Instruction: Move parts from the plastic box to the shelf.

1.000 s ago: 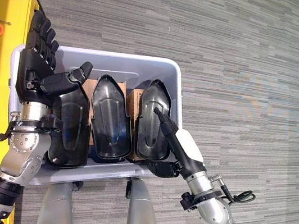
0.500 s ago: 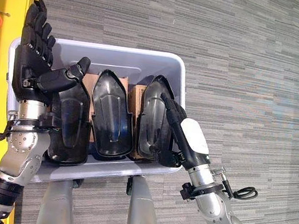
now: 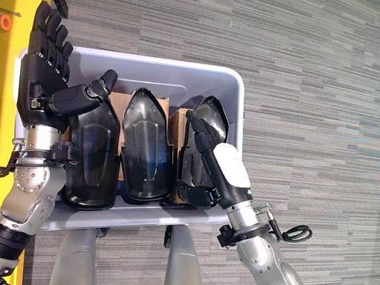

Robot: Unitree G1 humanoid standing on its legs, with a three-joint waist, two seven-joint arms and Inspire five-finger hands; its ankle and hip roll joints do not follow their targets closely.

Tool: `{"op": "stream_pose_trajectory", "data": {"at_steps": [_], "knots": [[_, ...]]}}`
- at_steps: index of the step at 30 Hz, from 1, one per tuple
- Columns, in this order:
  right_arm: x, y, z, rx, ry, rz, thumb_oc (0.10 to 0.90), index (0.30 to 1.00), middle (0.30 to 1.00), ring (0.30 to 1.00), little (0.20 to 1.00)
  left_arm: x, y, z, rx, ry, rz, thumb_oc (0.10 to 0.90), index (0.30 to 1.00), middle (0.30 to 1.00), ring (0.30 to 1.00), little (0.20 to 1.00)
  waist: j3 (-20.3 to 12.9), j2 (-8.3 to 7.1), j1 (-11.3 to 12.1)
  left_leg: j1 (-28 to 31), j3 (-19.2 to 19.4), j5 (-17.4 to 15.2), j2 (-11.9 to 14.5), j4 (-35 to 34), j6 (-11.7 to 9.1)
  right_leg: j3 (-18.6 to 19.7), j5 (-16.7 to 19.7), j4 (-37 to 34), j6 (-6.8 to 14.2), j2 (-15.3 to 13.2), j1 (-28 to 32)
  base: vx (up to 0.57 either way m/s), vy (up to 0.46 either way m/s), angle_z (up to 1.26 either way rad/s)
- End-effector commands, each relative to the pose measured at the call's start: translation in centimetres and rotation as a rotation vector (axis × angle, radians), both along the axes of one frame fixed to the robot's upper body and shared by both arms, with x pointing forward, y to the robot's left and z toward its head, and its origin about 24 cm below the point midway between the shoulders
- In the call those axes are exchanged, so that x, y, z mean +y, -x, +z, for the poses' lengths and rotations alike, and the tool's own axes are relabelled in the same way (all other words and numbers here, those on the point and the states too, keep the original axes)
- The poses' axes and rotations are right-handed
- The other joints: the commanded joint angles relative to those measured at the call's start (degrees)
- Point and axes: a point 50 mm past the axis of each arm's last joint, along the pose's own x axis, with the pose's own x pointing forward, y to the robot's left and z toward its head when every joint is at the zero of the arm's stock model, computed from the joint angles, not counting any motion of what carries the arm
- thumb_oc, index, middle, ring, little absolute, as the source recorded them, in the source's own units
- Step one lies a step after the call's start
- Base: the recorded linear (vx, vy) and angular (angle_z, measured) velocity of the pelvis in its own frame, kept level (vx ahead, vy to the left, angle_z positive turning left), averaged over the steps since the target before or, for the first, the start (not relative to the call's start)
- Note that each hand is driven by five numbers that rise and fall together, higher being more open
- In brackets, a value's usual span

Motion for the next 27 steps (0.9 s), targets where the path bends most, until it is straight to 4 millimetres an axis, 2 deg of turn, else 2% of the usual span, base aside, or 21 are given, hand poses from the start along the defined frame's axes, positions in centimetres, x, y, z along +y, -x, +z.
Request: {"op": "stream_pose_trajectory", "data": {"at_steps": [1,11,18,27], "knots": [[0.5,0.0,1.6,-0.088,-0.067,0.047,0.900,1.000,1.000,1.000,1.000,-2.3,1.7,4.1,-0.280,-0.030,-0.091,0.900,1.000,1.000,1.000,1.000,-4.74,2.23,0.14,-0.09,-3.74,-3.41,3.08,2.79,-1.80,-1.36,2.56,-0.98,0.74,-3.83,3.00,0.00,0.000,0.00],[1.1,0.1,0.6,-0.025,-0.057,0.088,0.900,1.000,1.000,1.000,1.000,-2.5,1.5,4.1,-0.275,-0.024,-0.093,0.900,1.000,1.000,1.000,1.000,-4.75,2.14,0.10,-0.47,-3.64,-3.40,3.05,2.70,-1.92,-1.61,2.51,-1.00,0.74,-3.97,2.81,0.00,0.000,0.00],[0.6,-0.5,-0.4,-0.035,0.034,0.029,0.900,1.000,1.000,1.000,1.000,-2.6,1.6,4.2,-0.286,-0.019,-0.090,0.900,1.000,1.000,1.000,1.000,-4.44,2.21,0.17,-1.22,-3.70,-3.24,3.01,2.91,-2.01,-1.69,2.46,-0.69,0.74,-4.02,2.08,0.00,0.000,0.00],[-0.1,-1.4,-2.7,0.002,0.144,-0.053,0.900,1.000,1.000,1.000,1.000,-2.7,1.7,4.4,-0.298,-0.014,-0.087,0.900,1.000,1.000,1.000,1.000,-4.30,2.58,0.46,-2.10,-3.99,-2.98,2.73,2.75,-1.94,-1.68,2.34,-0.08,0.65,-4.09,0.91,-0.01,-0.001,0.03]]}}
